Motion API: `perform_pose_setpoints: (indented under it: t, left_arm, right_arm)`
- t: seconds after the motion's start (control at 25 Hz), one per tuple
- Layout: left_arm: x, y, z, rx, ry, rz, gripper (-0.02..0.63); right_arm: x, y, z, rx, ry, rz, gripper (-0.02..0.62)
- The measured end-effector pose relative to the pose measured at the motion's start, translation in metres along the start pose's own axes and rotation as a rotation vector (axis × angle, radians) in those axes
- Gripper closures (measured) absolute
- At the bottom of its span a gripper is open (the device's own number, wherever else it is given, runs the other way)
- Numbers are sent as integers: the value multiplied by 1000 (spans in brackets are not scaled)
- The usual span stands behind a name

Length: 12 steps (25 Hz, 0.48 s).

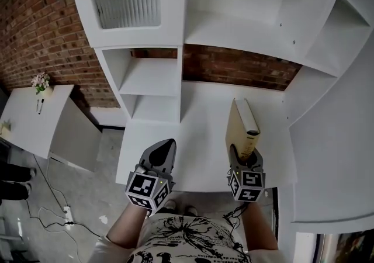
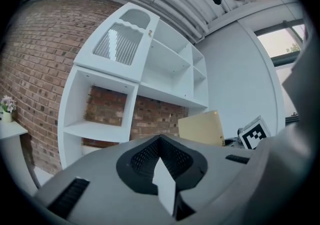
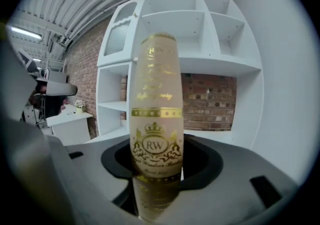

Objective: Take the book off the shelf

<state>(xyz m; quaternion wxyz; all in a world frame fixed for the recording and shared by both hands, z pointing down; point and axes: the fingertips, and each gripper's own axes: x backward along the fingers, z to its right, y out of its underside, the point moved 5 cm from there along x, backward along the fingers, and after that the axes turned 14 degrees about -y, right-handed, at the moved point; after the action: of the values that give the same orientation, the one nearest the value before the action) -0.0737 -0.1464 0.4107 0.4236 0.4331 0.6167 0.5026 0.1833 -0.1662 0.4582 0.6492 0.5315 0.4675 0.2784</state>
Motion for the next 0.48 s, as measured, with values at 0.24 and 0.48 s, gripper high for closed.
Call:
perform_pose_setpoints:
  t: [0.24, 0.48]
  left_arm:
    - [-7, 25, 5, 0, -33, -52, 594]
    - [-17, 53, 7, -9, -41, -127, 594]
  right_arm:
    - [-4, 34, 14, -48, 10, -71, 382]
    - [-16, 97, 38, -96, 98, -292, 382]
